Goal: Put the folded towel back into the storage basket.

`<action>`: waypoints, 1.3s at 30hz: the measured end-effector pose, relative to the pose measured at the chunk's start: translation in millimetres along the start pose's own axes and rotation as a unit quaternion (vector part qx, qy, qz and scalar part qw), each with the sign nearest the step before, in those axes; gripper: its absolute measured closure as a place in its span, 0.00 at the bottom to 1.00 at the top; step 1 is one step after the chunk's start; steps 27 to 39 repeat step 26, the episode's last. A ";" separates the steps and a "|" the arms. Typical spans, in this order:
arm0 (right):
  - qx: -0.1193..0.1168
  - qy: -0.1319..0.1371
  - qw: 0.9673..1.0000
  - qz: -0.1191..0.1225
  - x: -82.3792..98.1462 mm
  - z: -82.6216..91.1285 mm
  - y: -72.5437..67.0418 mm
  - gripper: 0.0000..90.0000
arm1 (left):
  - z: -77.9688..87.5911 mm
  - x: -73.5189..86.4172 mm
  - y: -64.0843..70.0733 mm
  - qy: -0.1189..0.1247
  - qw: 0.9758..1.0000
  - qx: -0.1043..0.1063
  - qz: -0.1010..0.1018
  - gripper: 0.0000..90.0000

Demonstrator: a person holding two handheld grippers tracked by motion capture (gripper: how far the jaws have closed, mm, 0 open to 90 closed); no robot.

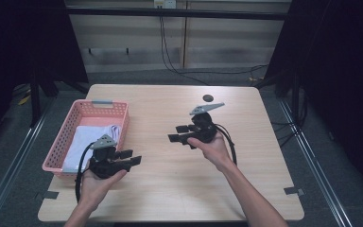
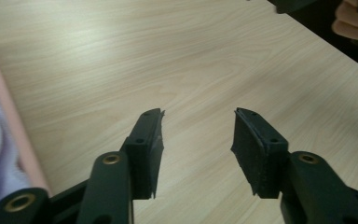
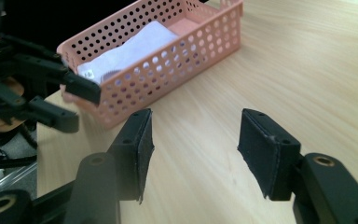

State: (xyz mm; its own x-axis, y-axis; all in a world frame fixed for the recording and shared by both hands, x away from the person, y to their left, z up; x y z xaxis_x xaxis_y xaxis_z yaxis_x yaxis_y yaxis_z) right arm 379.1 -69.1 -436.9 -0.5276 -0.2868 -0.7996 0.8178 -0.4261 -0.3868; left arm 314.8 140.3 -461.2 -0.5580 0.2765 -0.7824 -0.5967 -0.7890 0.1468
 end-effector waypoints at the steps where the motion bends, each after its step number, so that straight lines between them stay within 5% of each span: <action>1: 0.000 0.000 1.000 0.000 0.0 0.0 0.0 0.50 | 0.0 0.0 0.0 0.000 1.000 0.000 0.000 0.54; 2: 0.011 0.002 1.000 -0.002 13.9 16.2 -0.8 0.49 | -4.8 3.4 5.9 0.001 1.000 -0.011 -0.009 0.53; 11: 0.061 0.007 0.998 -0.010 69.7 75.7 -3.1 0.46 | -18.7 20.4 30.5 -0.014 0.999 -0.006 -0.041 0.44; 19: 0.100 0.016 0.994 -0.039 131.1 121.8 -6.9 0.42 | -30.0 45.9 33.0 -0.031 0.999 0.001 -0.017 0.37; 21: 0.116 0.025 0.992 -0.047 140.8 127.6 -2.4 0.40 | -32.4 51.9 33.5 -0.041 0.999 -0.007 -0.026 0.36; 26: 0.118 0.062 0.989 -0.069 147.4 139.4 5.7 0.34 | -35.9 51.4 38.0 -0.041 0.998 -0.001 -0.042 0.30; 39: 0.118 0.062 0.989 -0.069 147.4 139.4 5.7 0.34 | -35.9 51.4 38.0 -0.041 0.998 -0.001 -0.042 0.30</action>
Point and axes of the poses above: each handheld gripper's, and its own axes: z roughly backward along the jaws, x roughly out of its underside, y roughly to its right, the point moved 7 cm from there along -z, roughly forward along the jaws, and after that the axes turned 9 degrees about -x, right-handed, at the moved point
